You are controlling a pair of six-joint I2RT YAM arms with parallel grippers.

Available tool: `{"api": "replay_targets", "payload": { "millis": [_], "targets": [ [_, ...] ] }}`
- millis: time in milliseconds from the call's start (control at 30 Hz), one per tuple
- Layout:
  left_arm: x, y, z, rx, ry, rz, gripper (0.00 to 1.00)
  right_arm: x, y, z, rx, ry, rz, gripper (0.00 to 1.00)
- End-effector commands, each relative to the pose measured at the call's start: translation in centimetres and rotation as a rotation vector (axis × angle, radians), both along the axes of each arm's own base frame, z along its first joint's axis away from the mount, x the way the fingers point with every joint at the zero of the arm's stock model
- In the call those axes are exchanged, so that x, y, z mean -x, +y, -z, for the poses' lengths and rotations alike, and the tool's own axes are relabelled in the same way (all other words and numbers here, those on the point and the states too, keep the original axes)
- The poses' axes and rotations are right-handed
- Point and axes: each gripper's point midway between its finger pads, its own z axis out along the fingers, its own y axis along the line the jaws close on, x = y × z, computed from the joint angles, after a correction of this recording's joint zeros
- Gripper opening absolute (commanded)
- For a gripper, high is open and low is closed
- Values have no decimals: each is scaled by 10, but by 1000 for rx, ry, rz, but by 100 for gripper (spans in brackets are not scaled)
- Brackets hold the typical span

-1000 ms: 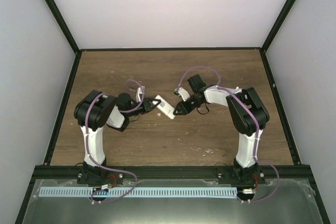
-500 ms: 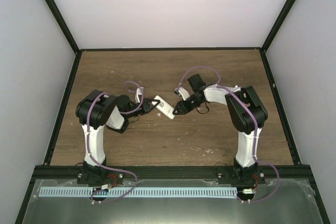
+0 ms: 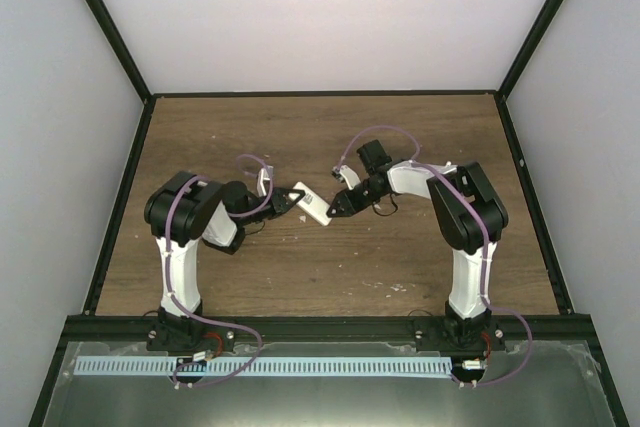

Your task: Load the batteries into the remote control

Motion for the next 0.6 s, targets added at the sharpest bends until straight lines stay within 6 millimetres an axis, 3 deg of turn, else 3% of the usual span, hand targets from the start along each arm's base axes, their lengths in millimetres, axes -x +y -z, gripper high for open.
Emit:
{"api": "replay_targets", "payload": {
  "millis": [0,333,567],
  "targets": [
    [26,-22,-5,26,-26,133,0,-28,7,5,5,-98,37,28],
    [26,-25,-10,31,-37,138,0,-34,12,-19,-31,-142,53,33],
    [24,-26,-17,30,-52,136,0,-39,5,-79,-45,-290,73,44]
  ]
}}
